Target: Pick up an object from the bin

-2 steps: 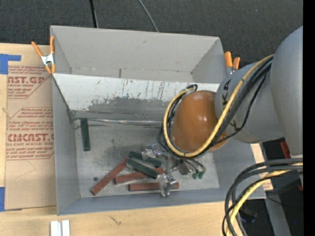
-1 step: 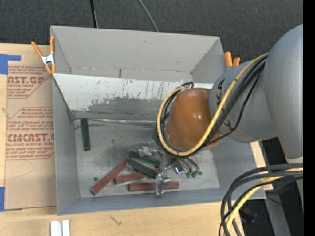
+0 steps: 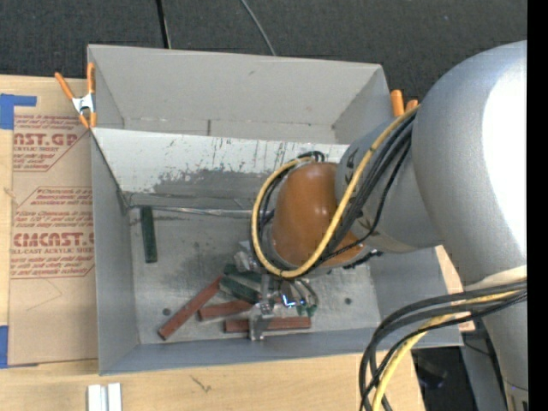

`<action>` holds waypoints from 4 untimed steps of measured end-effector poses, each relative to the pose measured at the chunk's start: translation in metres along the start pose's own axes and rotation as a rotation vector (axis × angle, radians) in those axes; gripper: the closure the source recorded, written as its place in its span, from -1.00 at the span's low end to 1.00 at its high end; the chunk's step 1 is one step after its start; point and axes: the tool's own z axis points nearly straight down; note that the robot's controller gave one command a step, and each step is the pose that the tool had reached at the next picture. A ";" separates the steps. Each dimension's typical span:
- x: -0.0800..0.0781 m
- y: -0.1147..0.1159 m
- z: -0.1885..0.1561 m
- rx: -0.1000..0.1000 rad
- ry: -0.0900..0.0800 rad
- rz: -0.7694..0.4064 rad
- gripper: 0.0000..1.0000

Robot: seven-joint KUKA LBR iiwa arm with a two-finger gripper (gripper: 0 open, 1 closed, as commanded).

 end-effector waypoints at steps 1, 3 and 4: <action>-0.036 0.000 -0.003 0.000 0.013 -0.017 1.00; -0.035 0.000 -0.005 0.000 0.013 -0.017 1.00; -0.035 0.000 -0.013 0.001 0.013 -0.017 1.00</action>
Offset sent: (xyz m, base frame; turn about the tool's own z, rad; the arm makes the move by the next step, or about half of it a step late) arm 0.0000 0.0000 0.0000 0.0000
